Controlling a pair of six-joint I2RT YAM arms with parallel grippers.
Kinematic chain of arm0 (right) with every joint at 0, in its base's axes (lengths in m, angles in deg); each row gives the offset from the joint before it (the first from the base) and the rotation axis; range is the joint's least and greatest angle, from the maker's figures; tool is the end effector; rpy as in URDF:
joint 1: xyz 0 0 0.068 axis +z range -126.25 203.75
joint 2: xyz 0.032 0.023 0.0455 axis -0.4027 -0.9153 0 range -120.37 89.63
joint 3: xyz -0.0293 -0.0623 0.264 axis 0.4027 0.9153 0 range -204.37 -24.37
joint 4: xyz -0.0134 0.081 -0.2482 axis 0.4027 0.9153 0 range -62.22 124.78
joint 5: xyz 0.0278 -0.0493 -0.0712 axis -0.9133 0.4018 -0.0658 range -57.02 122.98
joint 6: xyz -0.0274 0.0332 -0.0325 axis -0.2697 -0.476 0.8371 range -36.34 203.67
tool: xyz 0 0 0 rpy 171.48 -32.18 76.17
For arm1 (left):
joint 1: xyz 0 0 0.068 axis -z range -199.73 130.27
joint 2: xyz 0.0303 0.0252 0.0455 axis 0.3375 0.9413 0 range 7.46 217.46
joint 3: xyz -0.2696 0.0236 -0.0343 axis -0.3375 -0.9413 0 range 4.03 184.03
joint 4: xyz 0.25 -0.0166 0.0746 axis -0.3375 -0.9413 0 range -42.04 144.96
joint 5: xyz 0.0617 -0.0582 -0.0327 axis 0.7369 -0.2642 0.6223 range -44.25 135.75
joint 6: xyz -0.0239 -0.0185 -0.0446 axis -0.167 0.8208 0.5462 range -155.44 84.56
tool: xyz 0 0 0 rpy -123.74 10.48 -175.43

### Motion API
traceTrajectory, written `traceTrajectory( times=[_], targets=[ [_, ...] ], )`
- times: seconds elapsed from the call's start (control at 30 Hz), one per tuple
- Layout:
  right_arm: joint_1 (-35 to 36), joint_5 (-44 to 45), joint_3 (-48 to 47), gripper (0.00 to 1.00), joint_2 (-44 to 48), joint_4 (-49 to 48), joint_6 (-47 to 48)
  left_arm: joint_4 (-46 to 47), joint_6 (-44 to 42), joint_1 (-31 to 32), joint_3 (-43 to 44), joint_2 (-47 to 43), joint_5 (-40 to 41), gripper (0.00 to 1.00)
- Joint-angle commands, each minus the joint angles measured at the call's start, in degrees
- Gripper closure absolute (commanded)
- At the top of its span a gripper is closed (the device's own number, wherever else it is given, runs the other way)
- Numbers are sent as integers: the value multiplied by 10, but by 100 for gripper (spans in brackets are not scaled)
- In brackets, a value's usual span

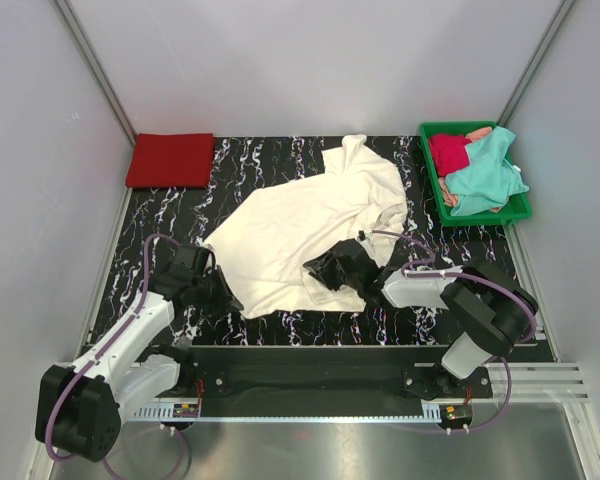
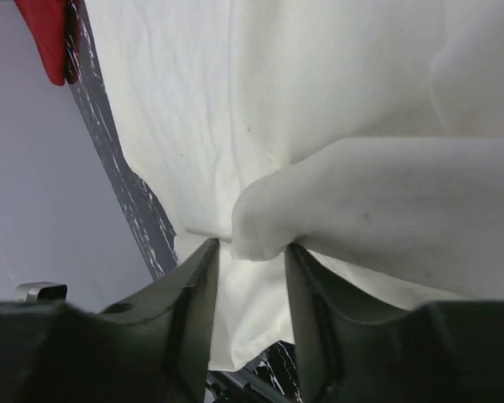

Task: Fold and stack the t-shirts
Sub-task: Flatten the tshirt out

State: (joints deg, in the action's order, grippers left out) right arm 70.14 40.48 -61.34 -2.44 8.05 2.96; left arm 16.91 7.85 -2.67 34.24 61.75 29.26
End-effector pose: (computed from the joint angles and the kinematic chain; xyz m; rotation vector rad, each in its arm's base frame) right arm 0.2159 0.2198 0.1474 0.7876 2.2755 1.0424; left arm 0.1544 -0.0580 0.1872 -0.5336 2.7311 -0.6955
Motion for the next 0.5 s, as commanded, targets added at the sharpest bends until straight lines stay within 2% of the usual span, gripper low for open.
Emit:
traceTrajectory(
  times=[0.0,0.1,0.2,0.47],
  targets=[
    [5,25,-13,62,-2,-25,-14,3,-10,3,11,2,-21,100],
    [5,33,-6,65,-8,-24,-30,3,-10,4,10,4,-21,100],
    [5,33,-6,56,-16,-25,-42,2,-10,4,11,3,-20,100],
    [5,63,13,57,-35,-39,-141,2,-9,4,10,5,-21,100]
  ],
)
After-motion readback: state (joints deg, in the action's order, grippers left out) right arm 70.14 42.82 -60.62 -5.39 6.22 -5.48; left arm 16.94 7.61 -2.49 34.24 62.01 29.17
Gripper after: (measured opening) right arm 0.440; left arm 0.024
